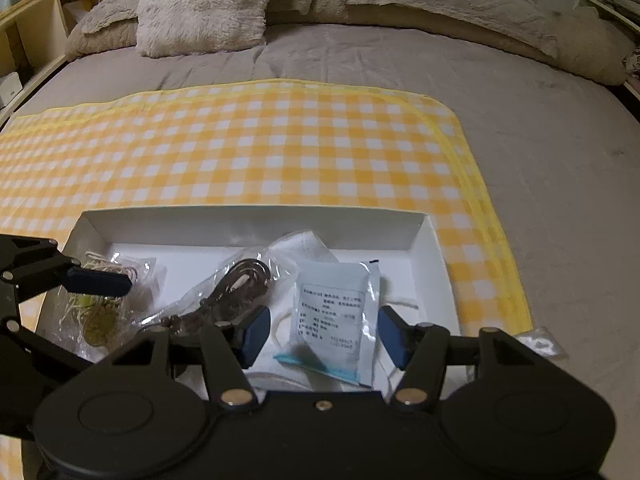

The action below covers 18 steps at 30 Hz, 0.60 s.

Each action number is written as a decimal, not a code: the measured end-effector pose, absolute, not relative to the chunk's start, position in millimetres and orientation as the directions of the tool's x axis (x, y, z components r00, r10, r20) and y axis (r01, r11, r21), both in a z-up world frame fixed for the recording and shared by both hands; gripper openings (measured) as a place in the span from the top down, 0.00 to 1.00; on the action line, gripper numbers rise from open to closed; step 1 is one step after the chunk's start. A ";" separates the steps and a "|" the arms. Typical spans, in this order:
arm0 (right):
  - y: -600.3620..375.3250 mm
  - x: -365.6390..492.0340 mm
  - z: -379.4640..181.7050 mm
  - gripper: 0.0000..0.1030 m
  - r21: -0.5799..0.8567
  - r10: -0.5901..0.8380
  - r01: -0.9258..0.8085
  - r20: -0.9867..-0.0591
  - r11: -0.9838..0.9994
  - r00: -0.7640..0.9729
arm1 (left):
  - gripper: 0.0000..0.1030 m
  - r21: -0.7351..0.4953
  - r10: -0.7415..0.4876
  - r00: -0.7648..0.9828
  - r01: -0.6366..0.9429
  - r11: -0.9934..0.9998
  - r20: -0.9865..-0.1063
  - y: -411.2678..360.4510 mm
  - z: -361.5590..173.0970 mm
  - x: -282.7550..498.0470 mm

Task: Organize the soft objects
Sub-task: 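Lower the cable bag and sachet into the tray and open both tools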

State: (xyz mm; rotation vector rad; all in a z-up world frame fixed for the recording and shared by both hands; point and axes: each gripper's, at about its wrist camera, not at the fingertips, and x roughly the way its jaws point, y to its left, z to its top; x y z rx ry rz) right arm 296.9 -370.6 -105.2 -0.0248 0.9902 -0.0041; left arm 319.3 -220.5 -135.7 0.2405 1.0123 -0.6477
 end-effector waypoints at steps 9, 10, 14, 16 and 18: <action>-377.5 271.4 -80.3 0.37 -0.004 -0.018 0.025 -0.807 1.000 0.590 | 0.24 -0.077 -0.381 0.415 0.587 0.806 -0.827 -212.1 -115.9 303.1; -378.4 267.5 -77.2 0.37 0.000 -0.015 0.027 -0.803 1.000 0.596 | 0.30 -0.077 -0.381 0.417 0.586 0.806 -0.825 -211.4 -114.6 301.7; -381.9 255.2 -66.0 0.38 0.022 -0.004 0.035 -0.786 0.999 0.619 | 0.59 -0.071 -0.387 0.437 0.584 0.808 -0.811 -210.3 -111.0 299.1; -384.1 251.2 -61.4 0.38 0.033 0.006 0.032 -0.777 0.999 0.630 | 0.62 -0.092 -0.398 0.424 0.582 0.808 -0.814 -211.8 -112.6 302.0; -385.4 249.4 -59.0 0.38 0.043 0.016 0.028 -0.773 0.999 0.634 | 0.62 -0.093 -0.398 0.399 0.601 0.794 -0.826 -216.5 -118.5 303.8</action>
